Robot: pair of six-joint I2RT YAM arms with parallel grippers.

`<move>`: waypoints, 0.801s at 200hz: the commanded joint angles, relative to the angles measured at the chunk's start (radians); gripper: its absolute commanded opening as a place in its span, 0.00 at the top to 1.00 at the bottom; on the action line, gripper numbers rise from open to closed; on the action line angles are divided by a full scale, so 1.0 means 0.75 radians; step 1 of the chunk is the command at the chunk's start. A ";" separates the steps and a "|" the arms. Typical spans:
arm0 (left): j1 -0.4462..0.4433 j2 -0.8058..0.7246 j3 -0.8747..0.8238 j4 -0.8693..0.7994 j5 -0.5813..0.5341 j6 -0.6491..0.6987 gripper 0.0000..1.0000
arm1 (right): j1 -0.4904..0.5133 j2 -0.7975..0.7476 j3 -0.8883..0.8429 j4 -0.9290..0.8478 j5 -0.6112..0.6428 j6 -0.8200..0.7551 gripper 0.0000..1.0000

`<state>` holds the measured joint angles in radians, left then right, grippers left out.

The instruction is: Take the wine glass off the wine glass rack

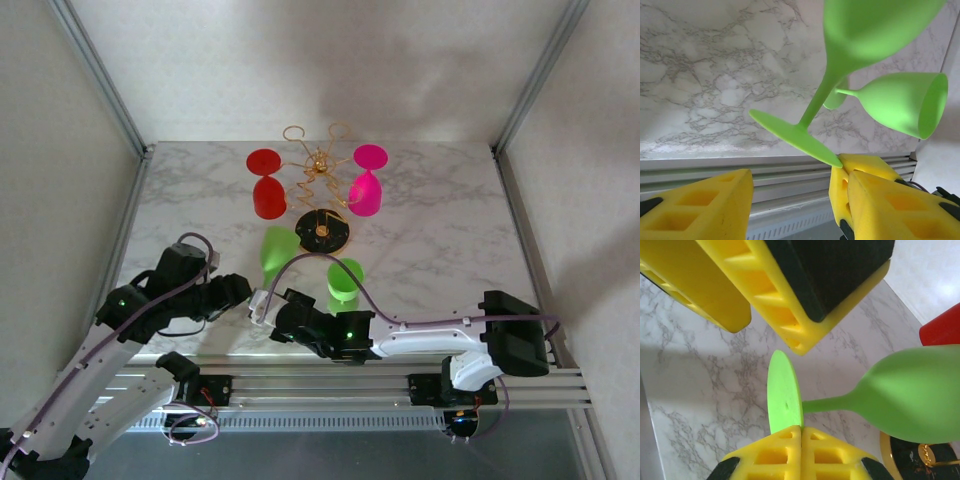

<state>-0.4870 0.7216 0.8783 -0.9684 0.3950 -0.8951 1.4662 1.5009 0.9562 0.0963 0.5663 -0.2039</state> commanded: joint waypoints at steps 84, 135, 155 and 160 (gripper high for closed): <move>0.010 -0.018 -0.076 0.128 0.038 -0.185 0.50 | 0.040 -0.004 -0.052 0.166 0.146 -0.090 1.00; 0.011 -0.040 -0.097 0.192 0.032 -0.266 0.51 | 0.050 -0.013 -0.064 0.181 0.157 -0.108 1.00; 0.011 -0.044 -0.118 0.222 0.038 -0.289 0.51 | 0.056 -0.016 -0.062 0.189 0.166 -0.126 1.00; 0.011 -0.044 -0.123 0.231 0.040 -0.296 0.51 | 0.056 -0.017 -0.060 0.190 0.170 -0.131 1.00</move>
<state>-0.4870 0.6998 0.8085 -0.8356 0.4202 -1.0695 1.4887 1.5017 0.9234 0.1940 0.6567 -0.2775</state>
